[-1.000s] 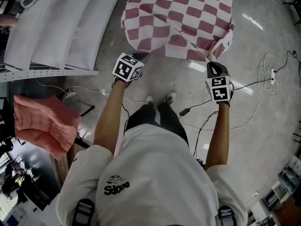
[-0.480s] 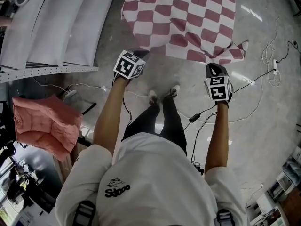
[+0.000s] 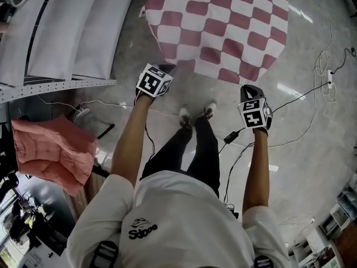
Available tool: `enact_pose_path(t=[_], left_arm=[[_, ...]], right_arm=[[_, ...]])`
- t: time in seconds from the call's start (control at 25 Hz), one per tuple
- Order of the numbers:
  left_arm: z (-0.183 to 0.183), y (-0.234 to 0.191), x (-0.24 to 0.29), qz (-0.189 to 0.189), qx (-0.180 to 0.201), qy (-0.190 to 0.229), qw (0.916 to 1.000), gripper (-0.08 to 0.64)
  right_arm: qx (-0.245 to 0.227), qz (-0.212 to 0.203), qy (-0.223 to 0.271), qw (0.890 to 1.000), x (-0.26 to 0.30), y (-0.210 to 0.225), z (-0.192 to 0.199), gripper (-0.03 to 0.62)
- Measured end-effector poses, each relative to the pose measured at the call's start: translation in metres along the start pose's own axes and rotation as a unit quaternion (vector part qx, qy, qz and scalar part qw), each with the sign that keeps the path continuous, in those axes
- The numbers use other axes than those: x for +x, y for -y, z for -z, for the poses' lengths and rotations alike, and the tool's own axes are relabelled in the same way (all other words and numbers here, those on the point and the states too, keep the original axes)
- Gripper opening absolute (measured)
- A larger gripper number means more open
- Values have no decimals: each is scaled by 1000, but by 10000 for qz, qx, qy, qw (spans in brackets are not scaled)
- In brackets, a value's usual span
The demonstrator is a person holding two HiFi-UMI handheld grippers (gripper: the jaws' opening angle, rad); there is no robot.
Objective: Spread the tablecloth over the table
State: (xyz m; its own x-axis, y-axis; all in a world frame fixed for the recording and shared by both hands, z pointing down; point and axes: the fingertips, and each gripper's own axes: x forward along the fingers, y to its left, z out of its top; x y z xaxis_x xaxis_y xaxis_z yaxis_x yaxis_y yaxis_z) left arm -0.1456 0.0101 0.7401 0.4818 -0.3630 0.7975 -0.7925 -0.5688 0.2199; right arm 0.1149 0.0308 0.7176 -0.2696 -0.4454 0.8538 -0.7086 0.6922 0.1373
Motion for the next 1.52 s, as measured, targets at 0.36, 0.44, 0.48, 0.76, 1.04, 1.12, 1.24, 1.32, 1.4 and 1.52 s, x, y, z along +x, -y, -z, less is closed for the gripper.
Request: enact_pose_path(t=[0.36, 0.44, 0.48, 0.76, 1.04, 1.12, 1.24, 1.32, 1.4, 1.52], left_arm=[[20, -23, 48, -72, -67, -126, 9999, 28], [24, -29, 55, -92, -76, -155, 9998, 28], [25, -32, 59, -103, -88, -169, 9998, 28], [31, -52, 92, -326, -123, -199, 9992, 28], [29, -48, 104, -66, -306, -123, 9994, 149], [30, -49, 104, -17, -326, -126, 9994, 184], [24, -57, 99, -70, -476, 45, 9988, 189], [15, -65, 92, -179, -619, 245, 9976, 189], [6, -77, 82, -325, -723, 415, 9960, 186], [-9, -96, 61, -538, -838, 595, 9933, 173]], right_arm=[[-65, 5, -387, 9992, 55, 1, 19, 34], [-38, -16, -435, 9990, 65, 0, 21, 34], [-43, -27, -455, 9990, 71, 0, 21, 34], [-164, -94, -589, 9981, 116, 6, 34, 51], [103, -726, -562, 9957, 113, -8, 25, 233], [41, -783, -459, 9959, 108, -10, 18, 242], [99, -779, -281, 9965, 106, -5, 7, 241], [181, -741, -193, 9969, 105, 0, 0, 241], [217, -668, -152, 9974, 102, 5, -9, 236], [159, -510, -66, 9985, 94, 14, -30, 229]])
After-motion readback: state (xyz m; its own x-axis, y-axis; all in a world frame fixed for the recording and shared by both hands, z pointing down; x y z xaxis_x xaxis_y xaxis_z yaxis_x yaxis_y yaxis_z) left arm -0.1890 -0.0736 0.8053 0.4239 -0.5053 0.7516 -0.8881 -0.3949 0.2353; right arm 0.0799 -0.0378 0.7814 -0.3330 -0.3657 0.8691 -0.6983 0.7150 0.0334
